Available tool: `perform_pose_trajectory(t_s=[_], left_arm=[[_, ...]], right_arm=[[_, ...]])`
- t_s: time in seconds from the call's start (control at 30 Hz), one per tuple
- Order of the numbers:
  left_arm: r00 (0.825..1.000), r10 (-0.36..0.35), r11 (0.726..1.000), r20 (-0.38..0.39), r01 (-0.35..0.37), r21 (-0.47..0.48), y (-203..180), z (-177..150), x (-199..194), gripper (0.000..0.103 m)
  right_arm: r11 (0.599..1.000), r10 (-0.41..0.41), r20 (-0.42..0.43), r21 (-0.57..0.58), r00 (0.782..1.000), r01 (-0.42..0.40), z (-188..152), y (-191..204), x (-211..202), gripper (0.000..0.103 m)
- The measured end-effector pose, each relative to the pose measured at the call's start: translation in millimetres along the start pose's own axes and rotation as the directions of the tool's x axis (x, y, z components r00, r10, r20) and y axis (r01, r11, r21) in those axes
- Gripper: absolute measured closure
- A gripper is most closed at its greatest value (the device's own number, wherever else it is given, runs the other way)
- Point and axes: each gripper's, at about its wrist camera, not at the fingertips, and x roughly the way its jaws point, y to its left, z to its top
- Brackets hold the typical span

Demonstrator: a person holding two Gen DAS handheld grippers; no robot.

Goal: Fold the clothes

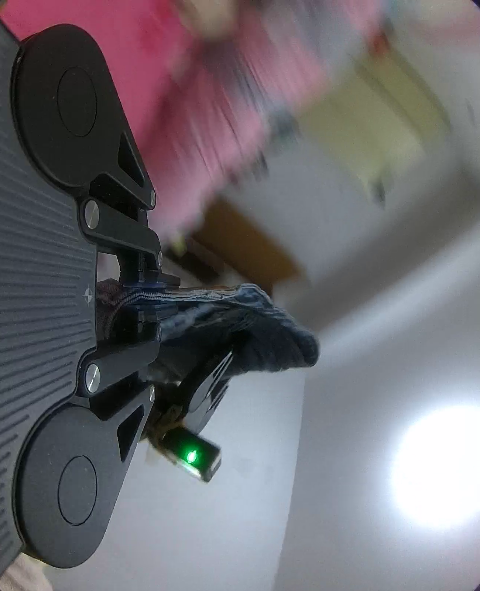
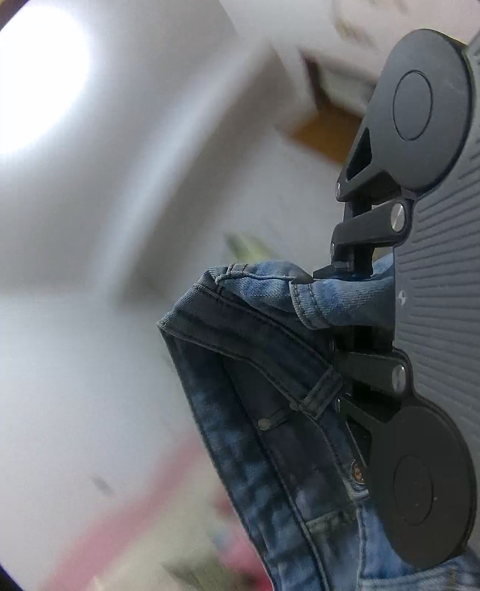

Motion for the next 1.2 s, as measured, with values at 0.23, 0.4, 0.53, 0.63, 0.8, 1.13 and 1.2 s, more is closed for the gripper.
perform_pose_trajectory(t_s=[0.23, 0.4, 0.53, 0.63, 0.8, 1.13, 1.2], left_arm=[[0.922, 0.377, 0.914, -0.087, -0.386, -0.129, 110.0, -25.8, -47.9, 0.098], [0.871, 0.482, 0.847, -0.097, -0.492, -0.2, 160.1, -15.7, -68.2, 0.099], [0.859, 0.509, 0.837, -0.049, -0.508, -0.203, 173.1, 0.7, -84.7, 0.099], [0.82, 0.569, 0.802, -0.058, -0.569, -0.182, 183.2, 6.5, -94.0, 0.099], [0.768, 0.638, 0.744, -0.056, -0.634, -0.213, 194.8, 11.8, -116.9, 0.082], [0.851, 0.49, 0.859, -0.187, -0.509, -0.065, 149.8, 1.5, -55.8, 0.073], [0.833, 0.494, 0.85, -0.25, -0.523, -0.063, 153.6, -9.7, -32.3, 0.073]], right_arm=[[0.946, 0.323, -0.228, 0.089, 0.919, -0.31, -75.6, 112.3, 137.0, 0.085], [0.879, 0.475, -0.305, 0.206, 0.826, -0.429, -83.2, 155.4, 199.1, 0.085], [0.835, 0.55, -0.343, 0.24, 0.761, -0.495, -88.5, 188.6, 222.0, 0.085], [0.8, 0.6, -0.374, 0.266, 0.707, -0.538, -94.5, 216.8, 239.2, 0.085], [0.778, 0.626, -0.414, 0.273, 0.661, -0.566, -112.4, 254.7, 261.8, 0.057], [0.788, 0.61, -0.291, 0.321, 0.737, -0.525, -81.8, 178.1, 229.5, 0.036], [0.769, 0.635, -0.262, 0.312, 0.727, -0.559, -77.7, 172.2, 216.4, 0.037]])
